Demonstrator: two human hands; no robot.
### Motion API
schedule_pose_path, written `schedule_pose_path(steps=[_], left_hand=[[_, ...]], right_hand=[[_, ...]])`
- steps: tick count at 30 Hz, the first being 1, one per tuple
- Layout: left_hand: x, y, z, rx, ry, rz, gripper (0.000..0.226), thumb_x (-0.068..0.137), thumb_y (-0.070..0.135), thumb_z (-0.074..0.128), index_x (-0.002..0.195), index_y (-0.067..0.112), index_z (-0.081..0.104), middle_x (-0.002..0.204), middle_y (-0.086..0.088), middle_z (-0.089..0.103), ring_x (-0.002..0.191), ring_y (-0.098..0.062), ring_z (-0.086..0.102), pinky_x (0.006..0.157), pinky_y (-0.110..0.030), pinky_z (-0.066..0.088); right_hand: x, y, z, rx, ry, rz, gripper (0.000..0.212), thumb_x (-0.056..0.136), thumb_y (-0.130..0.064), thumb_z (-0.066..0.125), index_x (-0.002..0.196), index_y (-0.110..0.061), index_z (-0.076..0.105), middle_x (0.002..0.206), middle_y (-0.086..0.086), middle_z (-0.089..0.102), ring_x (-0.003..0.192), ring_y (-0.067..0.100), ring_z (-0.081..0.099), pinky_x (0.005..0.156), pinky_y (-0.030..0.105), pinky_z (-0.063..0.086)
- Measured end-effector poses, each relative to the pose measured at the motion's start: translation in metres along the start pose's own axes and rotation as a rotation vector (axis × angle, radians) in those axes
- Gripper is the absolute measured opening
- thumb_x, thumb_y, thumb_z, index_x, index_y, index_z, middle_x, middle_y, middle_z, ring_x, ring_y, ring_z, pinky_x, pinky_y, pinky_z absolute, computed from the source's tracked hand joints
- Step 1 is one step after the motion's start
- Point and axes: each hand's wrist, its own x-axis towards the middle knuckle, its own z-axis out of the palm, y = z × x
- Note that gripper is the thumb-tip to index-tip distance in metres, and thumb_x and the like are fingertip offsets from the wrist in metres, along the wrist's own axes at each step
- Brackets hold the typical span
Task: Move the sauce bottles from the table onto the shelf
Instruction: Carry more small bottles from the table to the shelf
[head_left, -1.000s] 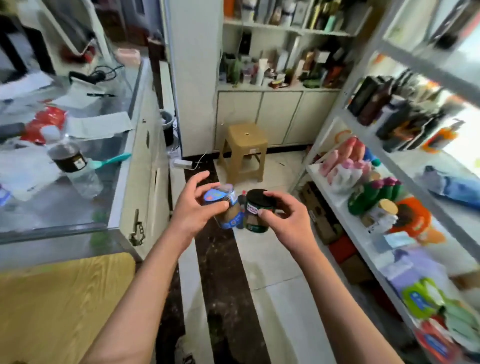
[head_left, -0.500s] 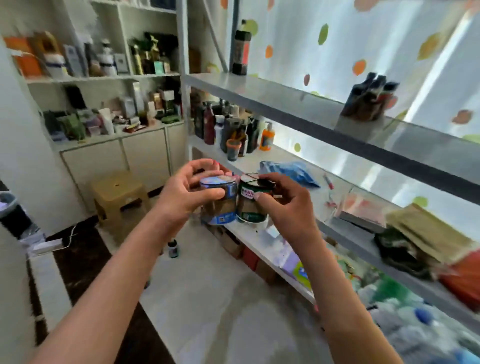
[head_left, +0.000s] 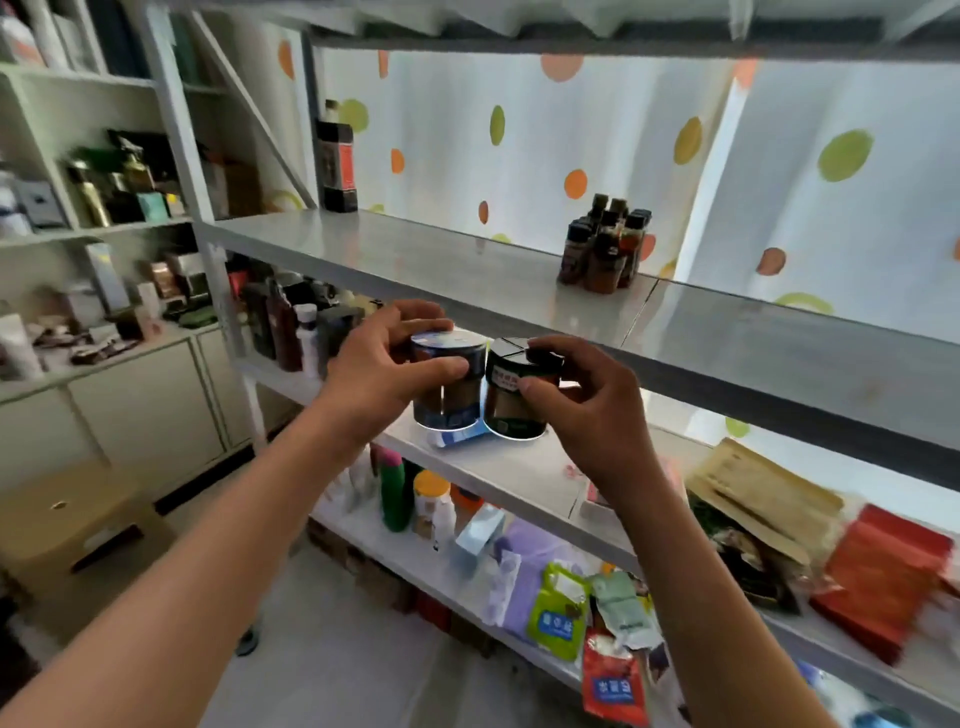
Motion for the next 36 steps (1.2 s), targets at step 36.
schedule_pose_path(steps=[36], left_hand=[[0.379, -0.122, 0.185, 0.294, -0.153, 0.276, 0.058, 0.066, 0.03, 0.088, 0.111, 0.017, 0.053, 0.109, -0.002, 0.059, 0.099, -0.017, 0.058, 0.083, -0.03, 0.054]], right_hand=[[0.278, 0.182, -0.044, -0.628, 0.451, 0.197, 0.045, 0.083, -0.028, 0.077, 0.124, -0.017, 0.062, 0.109, -0.003, 0.062, 0.089, 0.006, 0.054, 0.067, -0.004, 0.035]])
